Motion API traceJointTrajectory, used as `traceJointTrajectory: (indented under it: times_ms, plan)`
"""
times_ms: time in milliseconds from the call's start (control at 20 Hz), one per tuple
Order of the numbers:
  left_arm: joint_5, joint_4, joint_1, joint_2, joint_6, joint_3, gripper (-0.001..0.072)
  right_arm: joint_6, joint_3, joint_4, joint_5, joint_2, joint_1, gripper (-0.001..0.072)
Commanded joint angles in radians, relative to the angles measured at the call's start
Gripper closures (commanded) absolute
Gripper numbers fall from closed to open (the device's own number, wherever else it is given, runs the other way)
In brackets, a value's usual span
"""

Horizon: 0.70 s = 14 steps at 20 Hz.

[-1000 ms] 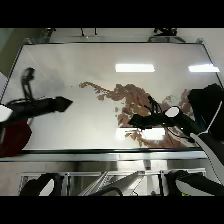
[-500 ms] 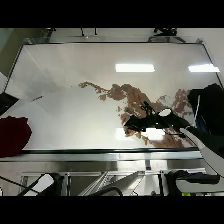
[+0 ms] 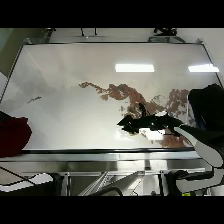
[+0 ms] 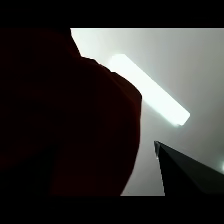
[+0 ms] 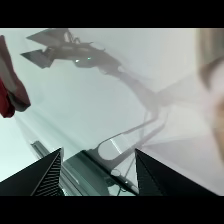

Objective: Fold the shirts.

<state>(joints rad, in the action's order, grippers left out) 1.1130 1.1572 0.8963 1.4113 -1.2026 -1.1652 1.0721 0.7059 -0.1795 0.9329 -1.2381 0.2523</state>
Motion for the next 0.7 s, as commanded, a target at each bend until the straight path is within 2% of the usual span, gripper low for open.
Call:
traceJointTrajectory:
  times_ms: [0, 150, 450, 500, 550, 600, 650]
  plan:
    - [-0.036, 0.08, 0.008, 0.055, -0.003, -0.001, 0.0019, -0.041, 0.002, 0.09, 0.018, 0.0, 0.001, 0.0142]
    - [-0.086, 0.221, -0.002, 0.059, -0.003, -0.001, 0.0019, -0.041, 0.002, 0.091, 0.017, 0.0, 0.001, 0.0142]
    - [-0.092, 0.238, -0.002, 0.127, -0.003, -0.001, 0.0022, -0.041, 0.002, 0.118, 0.017, 0.0, -0.001, 0.0142]
    - [-0.093, 0.238, -0.002, 0.137, -0.002, -0.001, 0.0117, -0.041, 0.002, 0.121, 0.018, 0.0, -0.002, 0.0142]
    - [-0.096, 0.234, -0.004, 0.143, -0.002, -0.001, 0.0295, -0.041, 0.002, 0.121, 0.018, 0.0, -0.001, 0.0142]
    - [-0.103, 0.239, -0.015, 0.145, -0.002, -0.001, 0.052, -0.041, 0.002, 0.121, 0.018, 0.0, -0.002, 0.0142]
    - [-0.101, 0.238, -0.025, 0.145, -0.001, -0.004, 0.0699, -0.041, 0.002, 0.121, 0.017, 0.0, -0.002, 0.0142]
